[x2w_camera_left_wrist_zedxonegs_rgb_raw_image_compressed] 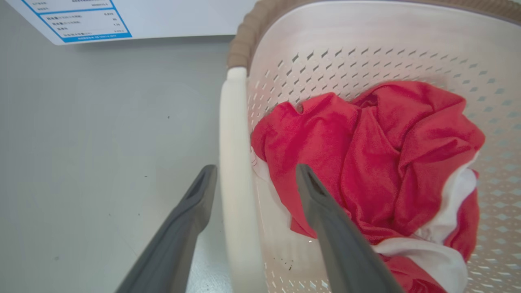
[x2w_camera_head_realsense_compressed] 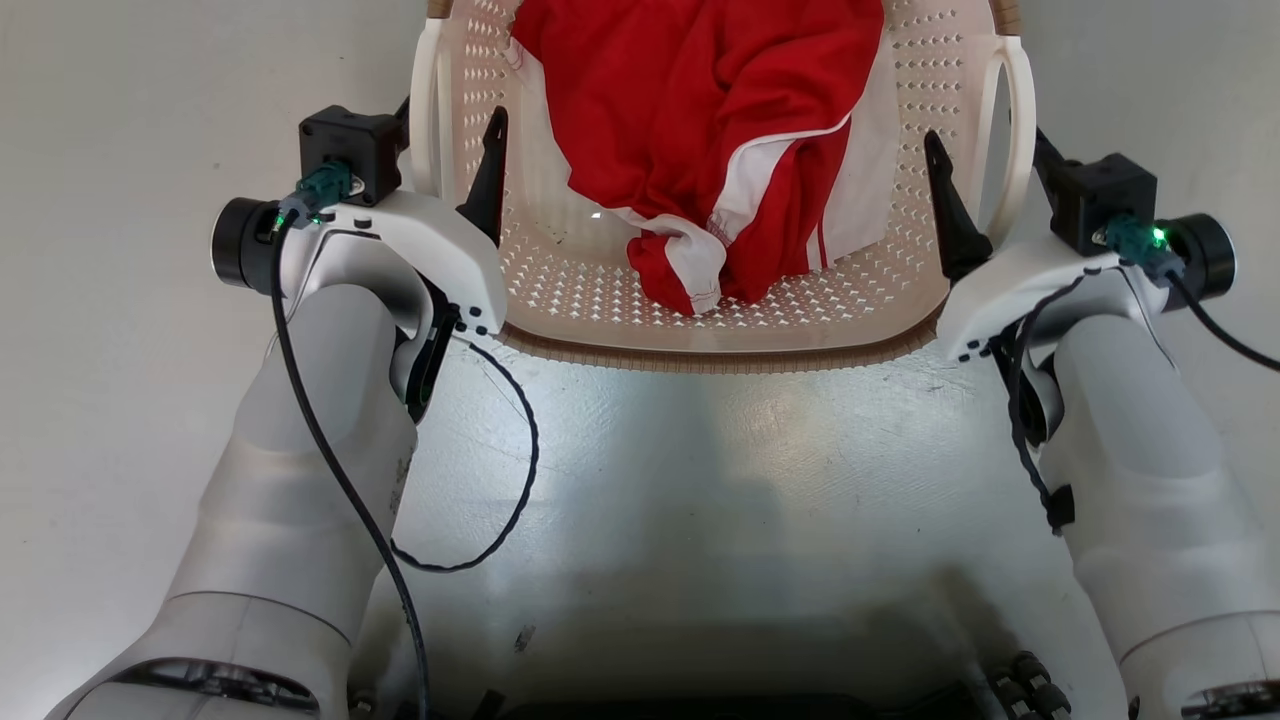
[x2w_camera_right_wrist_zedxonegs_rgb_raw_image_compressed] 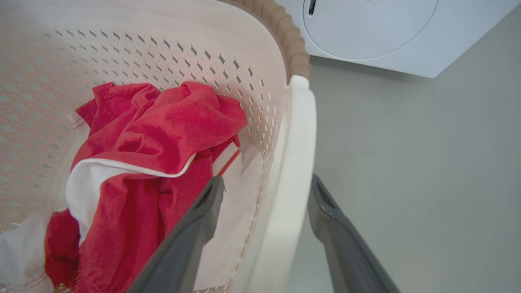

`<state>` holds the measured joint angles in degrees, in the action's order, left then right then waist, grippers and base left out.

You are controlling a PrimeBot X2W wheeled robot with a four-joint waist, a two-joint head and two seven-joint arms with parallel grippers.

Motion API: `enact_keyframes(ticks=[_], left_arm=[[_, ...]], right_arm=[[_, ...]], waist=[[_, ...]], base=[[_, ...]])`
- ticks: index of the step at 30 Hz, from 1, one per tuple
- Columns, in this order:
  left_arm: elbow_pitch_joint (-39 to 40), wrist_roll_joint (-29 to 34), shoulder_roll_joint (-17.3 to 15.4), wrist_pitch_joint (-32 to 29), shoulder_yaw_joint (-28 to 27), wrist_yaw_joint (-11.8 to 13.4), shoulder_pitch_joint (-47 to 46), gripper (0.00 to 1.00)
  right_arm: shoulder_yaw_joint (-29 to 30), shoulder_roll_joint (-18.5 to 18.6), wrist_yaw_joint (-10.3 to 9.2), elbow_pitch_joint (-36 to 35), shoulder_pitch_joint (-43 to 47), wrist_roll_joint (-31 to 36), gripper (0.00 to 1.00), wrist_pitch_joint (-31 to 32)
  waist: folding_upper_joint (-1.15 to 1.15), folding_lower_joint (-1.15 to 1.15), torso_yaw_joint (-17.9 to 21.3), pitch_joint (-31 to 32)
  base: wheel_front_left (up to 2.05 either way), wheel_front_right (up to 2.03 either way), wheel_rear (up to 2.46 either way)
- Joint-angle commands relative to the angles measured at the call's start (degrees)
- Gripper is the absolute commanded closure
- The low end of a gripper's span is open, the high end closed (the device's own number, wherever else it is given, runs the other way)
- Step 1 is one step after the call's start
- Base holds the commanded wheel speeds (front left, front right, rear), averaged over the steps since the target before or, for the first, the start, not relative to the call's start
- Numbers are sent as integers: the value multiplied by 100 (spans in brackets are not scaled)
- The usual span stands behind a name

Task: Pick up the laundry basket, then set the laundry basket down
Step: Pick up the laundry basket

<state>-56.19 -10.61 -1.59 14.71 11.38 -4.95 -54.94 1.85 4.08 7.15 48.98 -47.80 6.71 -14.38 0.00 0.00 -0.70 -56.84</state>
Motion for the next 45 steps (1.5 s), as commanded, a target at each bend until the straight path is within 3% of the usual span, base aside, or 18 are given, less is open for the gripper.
enact_keyframes(ticks=[1, 24, 25, 27, 45], left_arm=[[-17, 54, -129, 29, -65, 60, 35, 0], [-346, 178, -154, 29, 60, 34, -162, 0], [-343, 176, -153, 29, 60, 34, -158, 9], [-358, 159, -151, 29, 61, 25, -158, 100], [-560, -26, -132, 29, 130, 79, 89, 100]], right_arm=[[-114, -119, 34, -26, 78, -63, 0, -62], [-166, -120, 34, 300, -39, -357, 0, -62], [-163, -120, 34, 300, -36, -362, 0, -62], [-189, -120, 34, 286, -19, -447, 100, -62], [-174, -120, 34, 659, 86, -349, 100, -62]], waist=[[0, 0, 2, 4], [0, 0, 50, 70], [0, 0, 48, 73], [0, 0, 38, 84], [0, 0, 6, 492]], base=[[0, 0, 0], [0, 0, 0], [0, 0, 0], [0, 0, 0], [0, 0, 0]])
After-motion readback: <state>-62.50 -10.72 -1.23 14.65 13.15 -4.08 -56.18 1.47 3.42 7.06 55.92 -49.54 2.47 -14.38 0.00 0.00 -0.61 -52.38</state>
